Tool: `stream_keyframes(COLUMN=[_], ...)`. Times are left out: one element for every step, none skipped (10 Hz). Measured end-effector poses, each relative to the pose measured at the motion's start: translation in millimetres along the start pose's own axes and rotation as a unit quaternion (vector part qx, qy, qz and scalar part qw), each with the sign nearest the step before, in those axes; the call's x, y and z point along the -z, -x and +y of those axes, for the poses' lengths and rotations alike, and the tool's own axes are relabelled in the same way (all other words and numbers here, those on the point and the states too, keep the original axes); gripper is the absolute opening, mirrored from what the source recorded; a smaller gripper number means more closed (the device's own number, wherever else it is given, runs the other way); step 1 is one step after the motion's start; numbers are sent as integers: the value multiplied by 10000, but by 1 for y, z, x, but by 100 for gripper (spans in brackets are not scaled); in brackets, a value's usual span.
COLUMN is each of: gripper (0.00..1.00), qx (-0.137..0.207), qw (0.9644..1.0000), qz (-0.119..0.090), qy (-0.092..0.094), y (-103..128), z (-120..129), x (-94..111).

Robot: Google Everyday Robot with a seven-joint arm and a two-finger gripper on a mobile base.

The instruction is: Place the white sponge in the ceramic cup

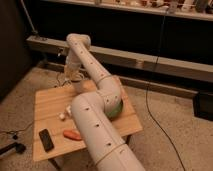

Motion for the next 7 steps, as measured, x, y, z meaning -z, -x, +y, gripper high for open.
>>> stream_keyframes(gripper=[80, 80, 80, 80, 80, 80, 80], qx=[4, 41, 236, 386, 555, 711, 794], qw=[10000, 9999, 9991, 9979, 9964, 9943, 9930], qz=[-18, -114, -345, -496, -621, -766, -849], qy=[14, 36, 93, 143, 182, 212, 210], y=[1, 3, 0, -5, -14, -23, -28], z=[1, 4, 17, 29, 42, 54, 60], x=[0, 4, 15, 25, 33, 43, 46])
